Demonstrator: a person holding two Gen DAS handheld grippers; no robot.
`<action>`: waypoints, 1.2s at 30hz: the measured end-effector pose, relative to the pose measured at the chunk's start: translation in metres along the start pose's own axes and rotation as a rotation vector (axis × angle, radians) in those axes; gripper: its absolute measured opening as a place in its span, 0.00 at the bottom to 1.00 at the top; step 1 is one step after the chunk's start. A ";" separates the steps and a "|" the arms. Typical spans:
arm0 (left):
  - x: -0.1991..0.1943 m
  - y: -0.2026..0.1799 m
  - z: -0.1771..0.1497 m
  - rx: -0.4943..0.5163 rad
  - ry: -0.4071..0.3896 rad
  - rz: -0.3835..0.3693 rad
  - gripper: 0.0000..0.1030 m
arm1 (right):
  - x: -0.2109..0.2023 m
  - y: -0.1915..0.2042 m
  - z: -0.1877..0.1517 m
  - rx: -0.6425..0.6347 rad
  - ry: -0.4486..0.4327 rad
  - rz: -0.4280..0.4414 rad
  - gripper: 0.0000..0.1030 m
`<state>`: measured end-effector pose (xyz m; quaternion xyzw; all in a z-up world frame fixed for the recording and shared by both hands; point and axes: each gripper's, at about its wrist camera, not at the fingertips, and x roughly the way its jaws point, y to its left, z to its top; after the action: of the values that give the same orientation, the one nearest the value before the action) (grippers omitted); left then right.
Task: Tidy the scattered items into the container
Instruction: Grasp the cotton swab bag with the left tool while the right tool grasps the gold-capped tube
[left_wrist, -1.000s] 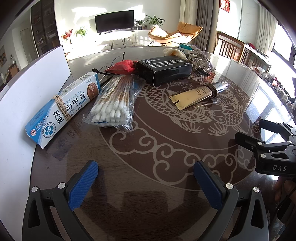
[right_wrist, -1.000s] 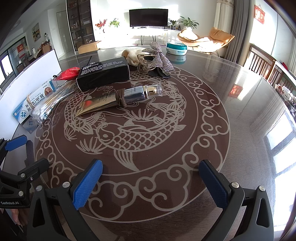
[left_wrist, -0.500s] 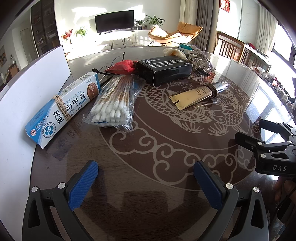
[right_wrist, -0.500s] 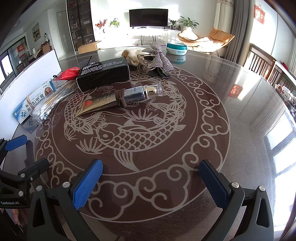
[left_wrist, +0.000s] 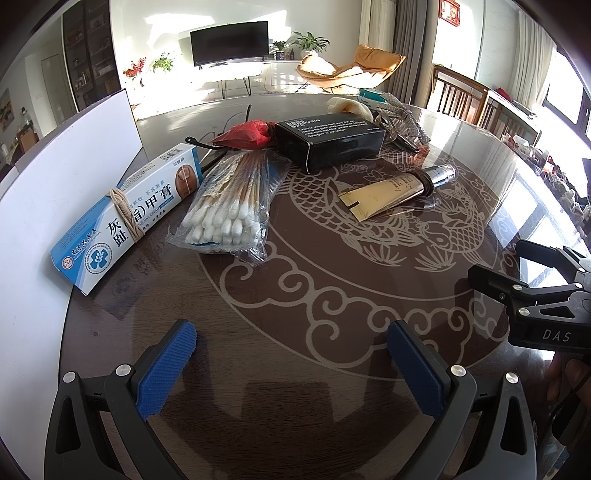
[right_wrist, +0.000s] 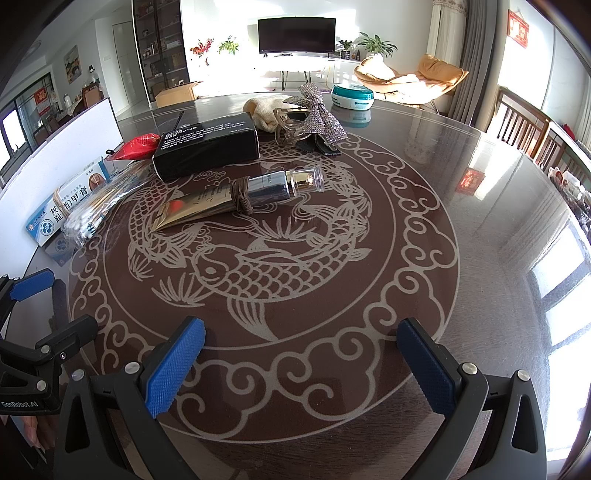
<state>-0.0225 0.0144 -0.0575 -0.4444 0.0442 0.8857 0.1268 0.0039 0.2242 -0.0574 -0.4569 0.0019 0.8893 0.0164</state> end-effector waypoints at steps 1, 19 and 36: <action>-0.003 0.009 -0.001 -0.042 -0.013 -0.008 1.00 | 0.000 0.000 0.000 0.000 0.000 0.000 1.00; 0.034 0.036 0.046 -0.027 0.003 -0.001 1.00 | 0.000 0.000 0.000 0.000 0.000 0.000 1.00; 0.064 0.025 0.086 0.112 0.042 -0.033 1.00 | 0.000 0.000 0.000 0.000 0.000 0.000 1.00</action>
<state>-0.1326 0.0190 -0.0577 -0.4557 0.0887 0.8702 0.1652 0.0035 0.2240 -0.0574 -0.4570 0.0019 0.8893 0.0163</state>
